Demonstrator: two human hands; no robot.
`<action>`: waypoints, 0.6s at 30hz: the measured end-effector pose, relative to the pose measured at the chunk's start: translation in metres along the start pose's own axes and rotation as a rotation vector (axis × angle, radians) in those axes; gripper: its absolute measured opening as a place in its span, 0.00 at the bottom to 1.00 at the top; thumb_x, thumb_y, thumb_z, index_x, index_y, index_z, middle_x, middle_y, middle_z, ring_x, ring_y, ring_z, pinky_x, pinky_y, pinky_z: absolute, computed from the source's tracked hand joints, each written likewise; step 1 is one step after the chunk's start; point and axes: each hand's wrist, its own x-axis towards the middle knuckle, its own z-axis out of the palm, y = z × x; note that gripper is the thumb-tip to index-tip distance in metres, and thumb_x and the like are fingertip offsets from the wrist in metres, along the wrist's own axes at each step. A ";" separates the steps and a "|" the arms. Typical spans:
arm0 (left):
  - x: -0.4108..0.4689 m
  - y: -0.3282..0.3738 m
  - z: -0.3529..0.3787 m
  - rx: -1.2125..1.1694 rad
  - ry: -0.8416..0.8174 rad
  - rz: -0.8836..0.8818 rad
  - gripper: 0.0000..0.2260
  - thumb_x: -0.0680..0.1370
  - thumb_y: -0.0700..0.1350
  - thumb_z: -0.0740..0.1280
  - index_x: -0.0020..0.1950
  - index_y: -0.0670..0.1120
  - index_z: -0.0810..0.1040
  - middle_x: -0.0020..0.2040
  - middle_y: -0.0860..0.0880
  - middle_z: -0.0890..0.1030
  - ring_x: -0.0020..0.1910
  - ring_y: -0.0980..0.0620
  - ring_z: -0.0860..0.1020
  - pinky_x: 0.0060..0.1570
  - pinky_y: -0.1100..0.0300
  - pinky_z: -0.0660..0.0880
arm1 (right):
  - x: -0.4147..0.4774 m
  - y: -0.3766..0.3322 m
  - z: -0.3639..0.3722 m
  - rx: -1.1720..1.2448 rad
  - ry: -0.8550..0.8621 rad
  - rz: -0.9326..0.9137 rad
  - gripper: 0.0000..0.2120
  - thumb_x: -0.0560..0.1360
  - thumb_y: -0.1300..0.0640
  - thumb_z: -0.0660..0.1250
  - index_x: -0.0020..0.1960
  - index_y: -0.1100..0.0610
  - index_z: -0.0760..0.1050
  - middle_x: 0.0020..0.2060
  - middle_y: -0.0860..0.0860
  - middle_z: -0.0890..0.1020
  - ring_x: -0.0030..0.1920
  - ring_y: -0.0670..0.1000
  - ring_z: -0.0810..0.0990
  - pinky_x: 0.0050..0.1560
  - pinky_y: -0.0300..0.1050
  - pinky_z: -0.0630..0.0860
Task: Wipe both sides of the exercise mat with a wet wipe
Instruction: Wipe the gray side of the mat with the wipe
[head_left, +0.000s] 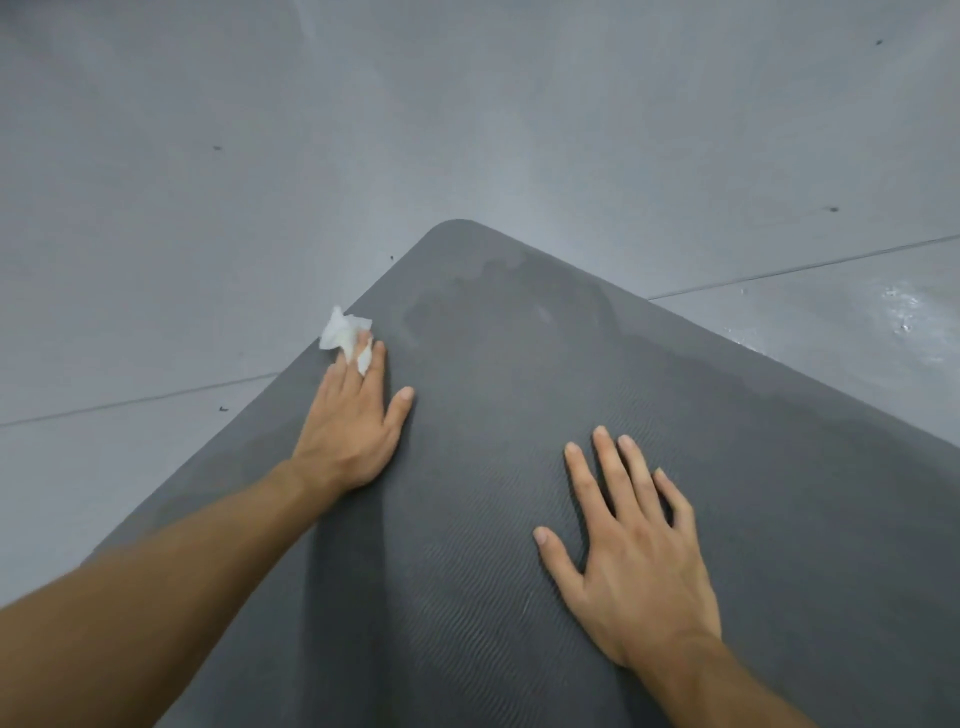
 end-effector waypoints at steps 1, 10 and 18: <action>-0.003 0.008 -0.001 0.003 -0.015 0.072 0.37 0.82 0.64 0.45 0.84 0.41 0.52 0.85 0.43 0.49 0.84 0.46 0.47 0.82 0.52 0.44 | 0.000 0.000 0.000 -0.003 -0.007 0.001 0.38 0.80 0.31 0.52 0.84 0.50 0.58 0.84 0.52 0.57 0.84 0.54 0.53 0.79 0.59 0.56; -0.050 0.059 -0.005 0.029 -0.108 0.543 0.32 0.84 0.61 0.45 0.85 0.45 0.54 0.85 0.48 0.52 0.84 0.50 0.49 0.81 0.58 0.43 | 0.001 -0.001 -0.001 0.002 -0.038 0.000 0.37 0.81 0.30 0.47 0.85 0.47 0.53 0.85 0.51 0.52 0.84 0.52 0.47 0.82 0.57 0.51; 0.044 0.009 -0.017 -0.063 -0.009 0.051 0.31 0.82 0.60 0.47 0.78 0.39 0.62 0.77 0.38 0.66 0.75 0.36 0.64 0.74 0.42 0.63 | 0.001 -0.002 -0.001 0.039 -0.036 0.008 0.38 0.80 0.29 0.47 0.85 0.46 0.52 0.85 0.51 0.50 0.84 0.53 0.46 0.82 0.57 0.50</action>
